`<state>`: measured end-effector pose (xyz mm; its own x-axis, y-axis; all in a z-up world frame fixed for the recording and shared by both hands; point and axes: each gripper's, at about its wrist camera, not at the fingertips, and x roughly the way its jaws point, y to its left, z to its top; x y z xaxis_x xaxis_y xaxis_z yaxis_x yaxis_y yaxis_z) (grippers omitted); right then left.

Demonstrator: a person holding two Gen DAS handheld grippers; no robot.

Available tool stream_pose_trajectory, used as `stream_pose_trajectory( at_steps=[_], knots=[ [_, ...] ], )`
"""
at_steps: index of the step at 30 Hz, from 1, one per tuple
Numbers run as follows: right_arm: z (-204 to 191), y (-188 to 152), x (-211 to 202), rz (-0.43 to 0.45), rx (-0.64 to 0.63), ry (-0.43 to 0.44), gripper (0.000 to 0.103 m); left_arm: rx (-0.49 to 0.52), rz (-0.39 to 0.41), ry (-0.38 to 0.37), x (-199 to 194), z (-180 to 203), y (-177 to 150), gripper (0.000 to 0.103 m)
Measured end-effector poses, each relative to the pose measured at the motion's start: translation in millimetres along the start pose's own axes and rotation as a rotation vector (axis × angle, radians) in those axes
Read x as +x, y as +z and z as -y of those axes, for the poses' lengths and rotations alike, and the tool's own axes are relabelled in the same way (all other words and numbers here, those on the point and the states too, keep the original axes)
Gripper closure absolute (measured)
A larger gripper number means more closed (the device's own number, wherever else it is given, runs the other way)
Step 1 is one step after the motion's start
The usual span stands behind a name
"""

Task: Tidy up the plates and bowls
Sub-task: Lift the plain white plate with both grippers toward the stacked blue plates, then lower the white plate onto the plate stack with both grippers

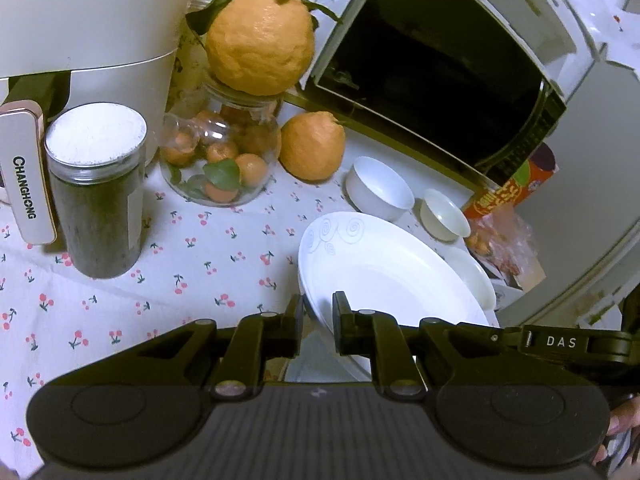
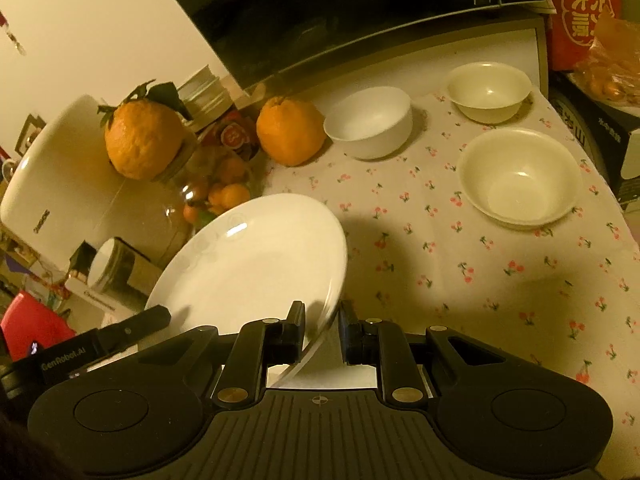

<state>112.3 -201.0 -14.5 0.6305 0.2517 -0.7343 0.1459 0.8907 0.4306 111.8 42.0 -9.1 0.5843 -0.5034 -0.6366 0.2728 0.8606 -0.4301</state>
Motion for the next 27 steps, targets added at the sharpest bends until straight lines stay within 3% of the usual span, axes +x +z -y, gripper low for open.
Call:
stream_pose_trajectory(
  at_steps=[15, 27],
  knots=[
    [2.7, -31.5, -29.5, -0.041, -0.045, -0.003, 0.085, 0.069, -0.091, -0.034, -9.0, 3.0, -34.3, 0.09],
    [3.4, -55.7, -19.4, -0.114, -0.072, -0.057, 0.085, 0.143, -0.15, 0.023, -4.5, 7.1, -49.6, 0.09]
  ],
)
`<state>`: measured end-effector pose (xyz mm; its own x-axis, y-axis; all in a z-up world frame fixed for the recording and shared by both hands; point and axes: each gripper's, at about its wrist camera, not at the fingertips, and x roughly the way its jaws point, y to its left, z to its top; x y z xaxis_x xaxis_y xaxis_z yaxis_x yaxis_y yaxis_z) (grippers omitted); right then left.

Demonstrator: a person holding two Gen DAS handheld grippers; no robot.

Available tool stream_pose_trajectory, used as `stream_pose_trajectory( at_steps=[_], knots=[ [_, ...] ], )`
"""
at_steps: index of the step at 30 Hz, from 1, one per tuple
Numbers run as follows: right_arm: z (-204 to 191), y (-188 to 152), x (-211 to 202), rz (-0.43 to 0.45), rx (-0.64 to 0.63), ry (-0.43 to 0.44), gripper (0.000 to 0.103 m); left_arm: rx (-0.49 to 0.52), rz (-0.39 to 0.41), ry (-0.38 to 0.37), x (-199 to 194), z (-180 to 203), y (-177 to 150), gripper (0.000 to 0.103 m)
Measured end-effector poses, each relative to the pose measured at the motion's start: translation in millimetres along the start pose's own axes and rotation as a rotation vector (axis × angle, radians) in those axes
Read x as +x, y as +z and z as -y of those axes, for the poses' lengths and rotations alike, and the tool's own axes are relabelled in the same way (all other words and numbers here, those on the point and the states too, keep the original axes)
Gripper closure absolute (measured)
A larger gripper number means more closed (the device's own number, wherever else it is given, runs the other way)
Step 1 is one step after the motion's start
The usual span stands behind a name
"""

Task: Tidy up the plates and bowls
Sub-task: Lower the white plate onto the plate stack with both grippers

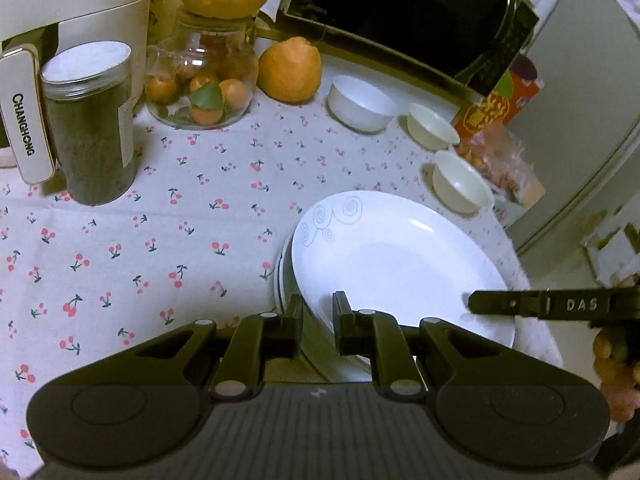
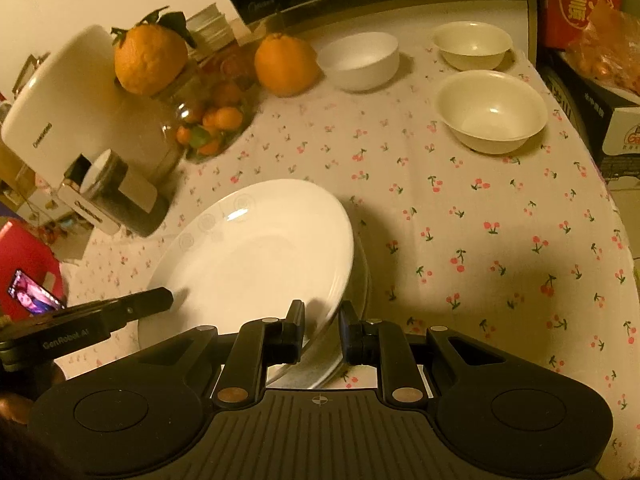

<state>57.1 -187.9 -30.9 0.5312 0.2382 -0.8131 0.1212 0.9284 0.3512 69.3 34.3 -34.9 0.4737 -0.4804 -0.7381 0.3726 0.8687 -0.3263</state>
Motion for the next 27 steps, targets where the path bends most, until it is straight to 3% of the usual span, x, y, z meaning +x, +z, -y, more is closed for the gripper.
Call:
stream_pose_trajectory(
  at_steps=[13, 27],
  knots=[
    [-7.1, -2.9, 8.0, -0.027, -0.043, -0.031, 0.085, 0.089, -0.034, 0.085, 5.3, 8.8, -6.0, 0.09],
    [-21.4, -5.9, 7.4, -0.034, -0.164, -0.108, 0.084, 0.125, -0.059, 0.105, 7.0, 13.8, -4.8, 0.09]
  ],
)
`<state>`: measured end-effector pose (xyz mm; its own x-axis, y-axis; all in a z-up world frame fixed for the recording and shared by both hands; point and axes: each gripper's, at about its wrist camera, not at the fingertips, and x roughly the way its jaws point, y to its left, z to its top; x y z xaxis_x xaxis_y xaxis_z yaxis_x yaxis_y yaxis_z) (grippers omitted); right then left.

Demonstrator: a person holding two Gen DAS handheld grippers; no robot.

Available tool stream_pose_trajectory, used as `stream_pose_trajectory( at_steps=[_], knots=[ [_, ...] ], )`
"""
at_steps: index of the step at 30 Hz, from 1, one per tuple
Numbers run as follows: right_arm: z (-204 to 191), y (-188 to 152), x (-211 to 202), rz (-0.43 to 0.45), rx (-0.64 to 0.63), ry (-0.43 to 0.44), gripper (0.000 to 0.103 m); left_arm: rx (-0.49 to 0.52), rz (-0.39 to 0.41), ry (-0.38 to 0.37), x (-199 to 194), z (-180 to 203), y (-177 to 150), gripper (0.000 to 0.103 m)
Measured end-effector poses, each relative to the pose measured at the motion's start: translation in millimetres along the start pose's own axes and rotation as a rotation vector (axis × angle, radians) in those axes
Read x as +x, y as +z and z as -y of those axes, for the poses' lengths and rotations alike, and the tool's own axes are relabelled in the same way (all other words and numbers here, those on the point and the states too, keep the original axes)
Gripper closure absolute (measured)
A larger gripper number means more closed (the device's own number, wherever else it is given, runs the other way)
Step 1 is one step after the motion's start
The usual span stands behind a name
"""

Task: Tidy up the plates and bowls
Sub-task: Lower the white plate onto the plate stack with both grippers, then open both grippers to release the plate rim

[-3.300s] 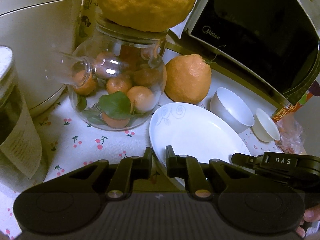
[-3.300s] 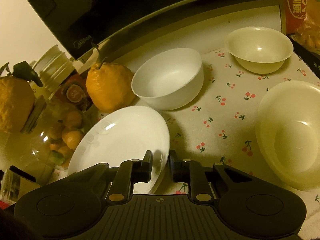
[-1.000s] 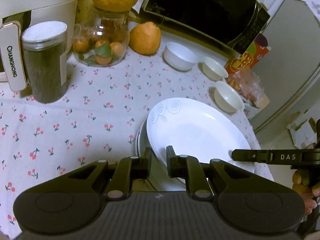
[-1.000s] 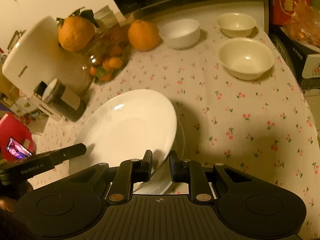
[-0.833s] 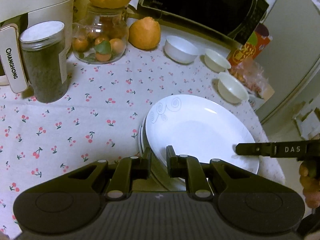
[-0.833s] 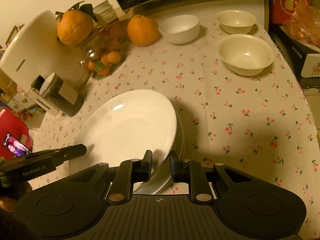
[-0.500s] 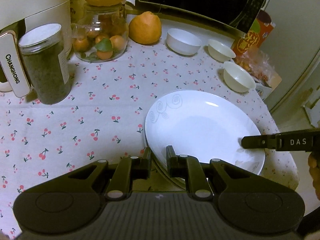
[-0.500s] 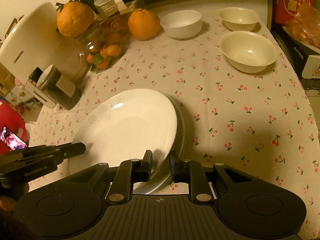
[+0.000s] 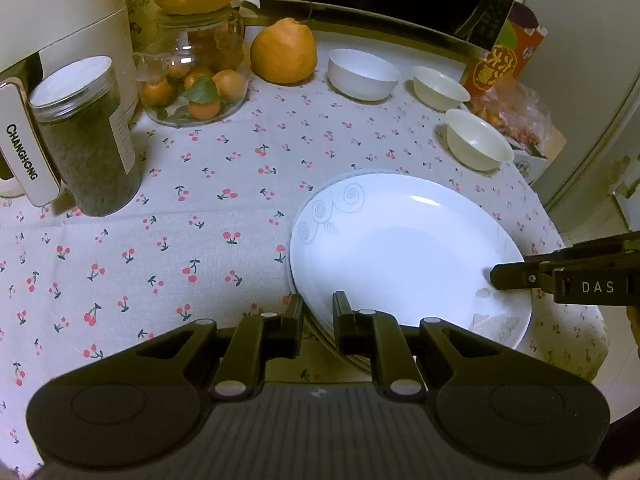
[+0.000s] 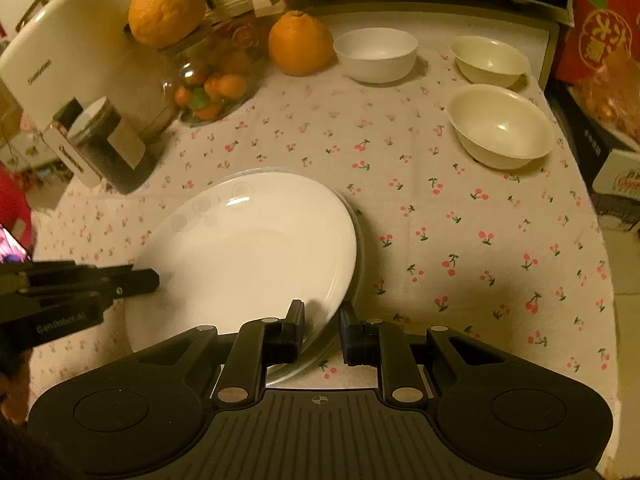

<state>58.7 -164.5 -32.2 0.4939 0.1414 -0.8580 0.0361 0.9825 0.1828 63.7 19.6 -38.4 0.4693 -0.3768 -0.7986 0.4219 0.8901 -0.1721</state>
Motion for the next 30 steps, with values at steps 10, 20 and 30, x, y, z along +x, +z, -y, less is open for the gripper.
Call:
stream_pose_trajectory(
  at_steps=[10, 20, 30],
  knots=[
    [-3.0, -0.6, 3.9, -0.03, -0.04, -0.029, 0.084, 0.07, -0.008, 0.03, 0.7, 7.7, -0.8, 0.09],
    [0.2, 2.7, 8.9, -0.081, -0.007, -0.012, 0.047, 0.05, -0.021, 0.023, 1.2, 4.9, 2.9, 0.053],
    [11.2, 8.0, 9.2, -0.078, 0.053, -0.014, 0.027, 0.032, 0.001, 0.034, -0.7, 6.1, 9.1, 0.015]
  ],
)
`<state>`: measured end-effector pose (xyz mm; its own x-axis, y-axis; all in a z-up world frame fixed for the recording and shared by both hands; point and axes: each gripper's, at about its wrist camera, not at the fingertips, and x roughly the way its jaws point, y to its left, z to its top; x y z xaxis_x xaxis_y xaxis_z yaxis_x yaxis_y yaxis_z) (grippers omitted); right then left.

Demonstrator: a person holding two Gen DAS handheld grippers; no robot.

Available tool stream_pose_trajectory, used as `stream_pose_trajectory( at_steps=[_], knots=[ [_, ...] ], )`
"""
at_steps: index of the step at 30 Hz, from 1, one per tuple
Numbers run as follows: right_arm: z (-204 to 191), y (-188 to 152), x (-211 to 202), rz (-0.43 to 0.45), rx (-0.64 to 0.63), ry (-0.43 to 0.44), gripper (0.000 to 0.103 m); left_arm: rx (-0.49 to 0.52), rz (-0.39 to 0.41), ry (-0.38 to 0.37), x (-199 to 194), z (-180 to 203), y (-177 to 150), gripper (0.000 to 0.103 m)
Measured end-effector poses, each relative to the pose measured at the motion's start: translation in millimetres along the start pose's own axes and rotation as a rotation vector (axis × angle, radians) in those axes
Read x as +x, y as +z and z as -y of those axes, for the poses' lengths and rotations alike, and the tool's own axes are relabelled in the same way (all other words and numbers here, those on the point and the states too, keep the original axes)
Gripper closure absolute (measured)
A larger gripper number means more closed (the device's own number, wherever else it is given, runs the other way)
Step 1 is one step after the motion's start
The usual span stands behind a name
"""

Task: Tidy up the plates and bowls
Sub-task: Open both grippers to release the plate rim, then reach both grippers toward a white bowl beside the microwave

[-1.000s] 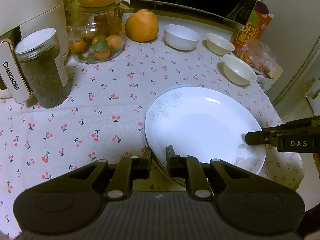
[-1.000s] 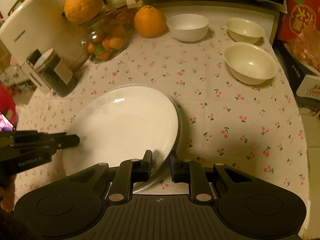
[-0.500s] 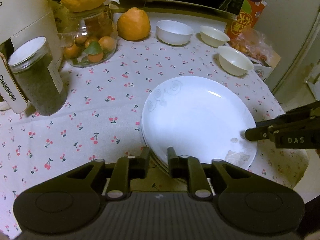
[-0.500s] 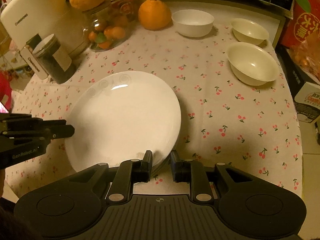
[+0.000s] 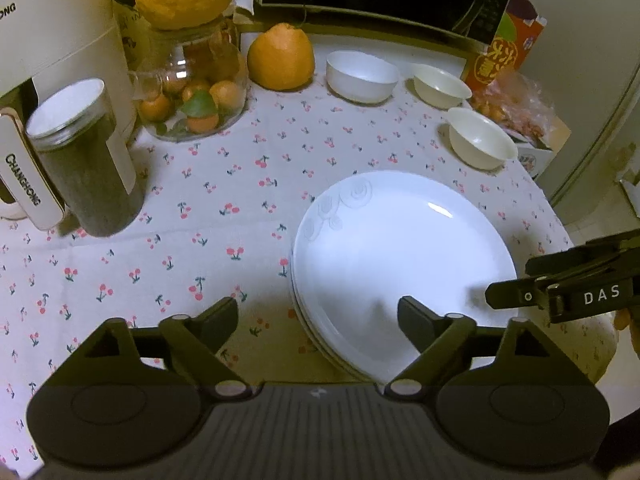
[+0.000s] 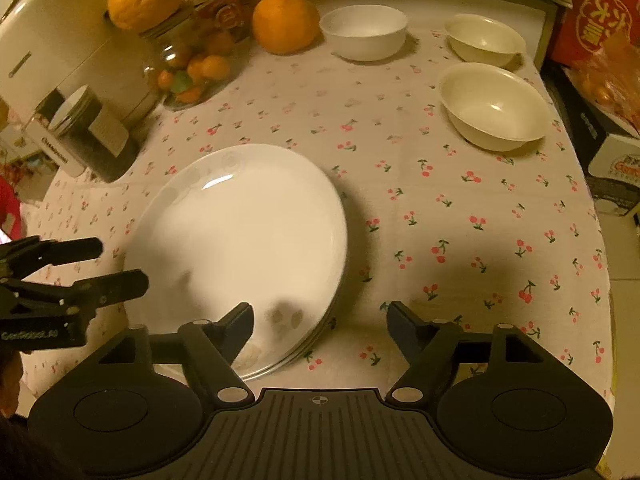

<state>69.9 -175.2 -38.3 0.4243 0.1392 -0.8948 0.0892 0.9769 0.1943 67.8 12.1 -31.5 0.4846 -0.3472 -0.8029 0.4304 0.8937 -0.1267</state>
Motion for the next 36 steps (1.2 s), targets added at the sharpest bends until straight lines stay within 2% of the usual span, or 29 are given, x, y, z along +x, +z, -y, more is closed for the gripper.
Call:
stream_pose_trajectory(
  at_steps=[6, 19, 26, 36],
  knots=[
    [9.1, 5.3, -2.9, 0.021, 0.042, 0.002, 0.02, -0.028, 0.014, 0.009, 2.4, 1.2, 9.6, 0.01],
    [31.3, 29.5, -16.4, 0.108, 0.134, 0.032, 0.014, -0.089, 0.082, 0.025, 4.5, 10.4, 39.5, 0.001],
    [36.1, 54.6, -25.6, 0.159, 0.182, 0.031, 0.011, -0.117, 0.113, 0.041, 4.3, 14.8, 63.7, 0.0],
    [33.2, 111.9, -38.4, 0.237, 0.179, 0.033, 0.01, -0.112, 0.16, 0.069, 13.1, 26.6, 115.2, 0.0]
  ],
)
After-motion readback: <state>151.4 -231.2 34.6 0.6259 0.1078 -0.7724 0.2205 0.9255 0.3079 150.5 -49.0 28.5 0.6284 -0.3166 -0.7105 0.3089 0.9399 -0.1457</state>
